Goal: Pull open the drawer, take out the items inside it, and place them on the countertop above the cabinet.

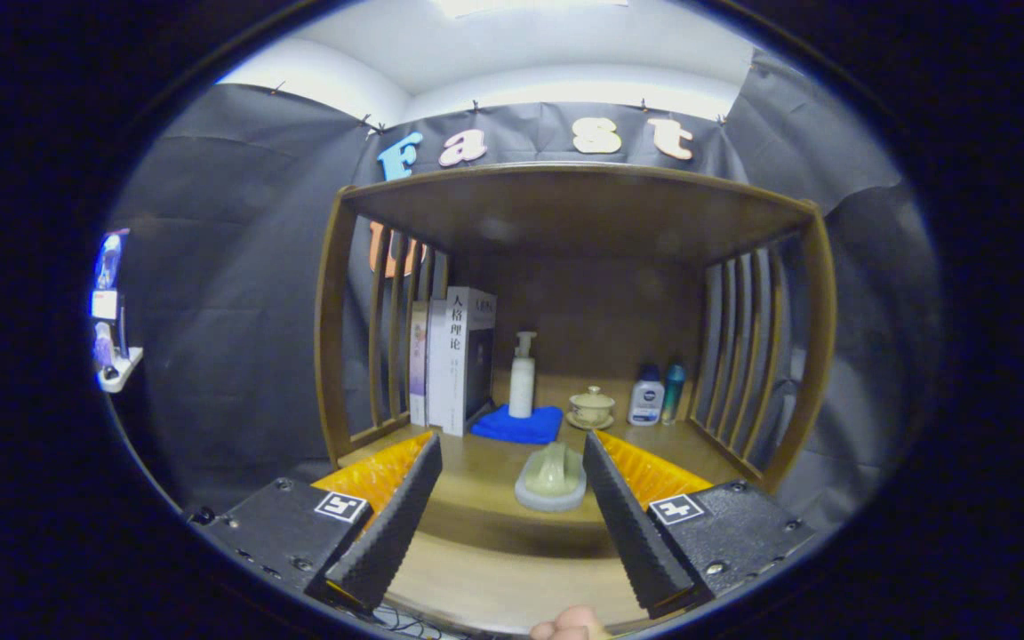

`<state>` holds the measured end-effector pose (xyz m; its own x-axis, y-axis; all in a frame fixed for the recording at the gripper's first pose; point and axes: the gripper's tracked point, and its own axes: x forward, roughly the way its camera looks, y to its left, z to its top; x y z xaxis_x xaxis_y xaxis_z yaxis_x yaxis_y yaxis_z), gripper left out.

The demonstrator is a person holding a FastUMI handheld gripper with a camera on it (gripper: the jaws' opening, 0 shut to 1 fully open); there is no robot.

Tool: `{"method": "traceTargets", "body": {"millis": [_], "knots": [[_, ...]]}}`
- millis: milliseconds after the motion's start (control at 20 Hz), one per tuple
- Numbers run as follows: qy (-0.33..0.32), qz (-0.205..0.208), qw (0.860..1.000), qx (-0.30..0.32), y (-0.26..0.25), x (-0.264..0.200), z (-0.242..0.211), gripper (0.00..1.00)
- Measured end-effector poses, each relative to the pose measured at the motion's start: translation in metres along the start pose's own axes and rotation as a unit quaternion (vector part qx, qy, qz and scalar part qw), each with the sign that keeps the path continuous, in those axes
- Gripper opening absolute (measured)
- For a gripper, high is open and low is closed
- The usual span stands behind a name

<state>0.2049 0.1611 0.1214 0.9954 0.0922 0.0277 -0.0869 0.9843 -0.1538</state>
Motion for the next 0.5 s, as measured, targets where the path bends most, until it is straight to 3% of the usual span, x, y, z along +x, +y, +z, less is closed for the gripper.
{"method": "traceTargets", "body": {"millis": [200,400,500], "knots": [[-0.044,-0.022,0.998,0.025,0.01,-0.047,-0.021,1.0],[-0.025,-0.058,0.998,0.001,0.003,-0.074,-0.056,1.0],[-0.019,-0.056,0.998,0.018,0.01,-0.08,-0.071,1.0]]}}
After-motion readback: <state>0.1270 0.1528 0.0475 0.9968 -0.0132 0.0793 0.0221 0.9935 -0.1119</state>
